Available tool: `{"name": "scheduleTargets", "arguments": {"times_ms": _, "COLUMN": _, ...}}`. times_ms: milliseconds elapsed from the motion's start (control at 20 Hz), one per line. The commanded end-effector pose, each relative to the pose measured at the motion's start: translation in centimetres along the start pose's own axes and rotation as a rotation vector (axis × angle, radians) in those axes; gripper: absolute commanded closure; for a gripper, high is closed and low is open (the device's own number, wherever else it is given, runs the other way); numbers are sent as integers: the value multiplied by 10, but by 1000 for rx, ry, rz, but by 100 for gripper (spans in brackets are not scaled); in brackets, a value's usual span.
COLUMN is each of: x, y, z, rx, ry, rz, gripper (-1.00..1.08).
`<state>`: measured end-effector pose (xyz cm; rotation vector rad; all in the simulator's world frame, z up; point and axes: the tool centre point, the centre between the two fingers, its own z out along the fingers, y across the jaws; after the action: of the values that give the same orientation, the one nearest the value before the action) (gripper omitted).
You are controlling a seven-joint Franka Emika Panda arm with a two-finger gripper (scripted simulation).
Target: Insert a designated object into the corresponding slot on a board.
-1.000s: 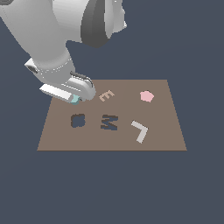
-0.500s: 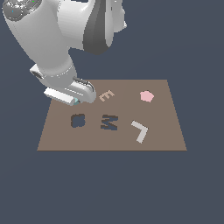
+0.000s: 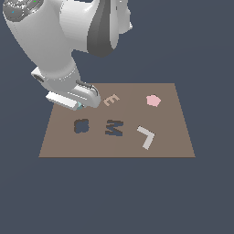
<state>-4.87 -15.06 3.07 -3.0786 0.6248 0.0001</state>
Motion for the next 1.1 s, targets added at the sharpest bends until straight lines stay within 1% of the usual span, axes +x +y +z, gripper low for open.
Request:
{"name": "scheduleTargets", "arguments": {"times_ms": 0, "x": 0, "y": 0, "z": 0, "rx": 0, "ry": 0, "rz": 0, "gripper": 108}}
{"name": "scheduleTargets", "arguments": {"times_ms": 300, "x": 1, "y": 1, "z": 0, "rx": 0, "ry": 0, "rz": -26, "gripper": 108}}
{"name": "scheduleTargets", "arguments": {"times_ms": 550, "x": 5, "y": 2, "z": 0, "rx": 0, "ry": 0, "rz": -89, "gripper": 108}}
{"name": "scheduleTargets", "arguments": {"times_ms": 800, "x": 10, "y": 4, "z": -1, "rx": 0, "ry": 0, "rz": -188, "gripper": 108}}
{"name": "scheduleTargets", "arguments": {"times_ms": 1050, "x": 17, "y": 5, "z": -2, "rx": 0, "ry": 0, "rz": -326, "gripper": 108}}
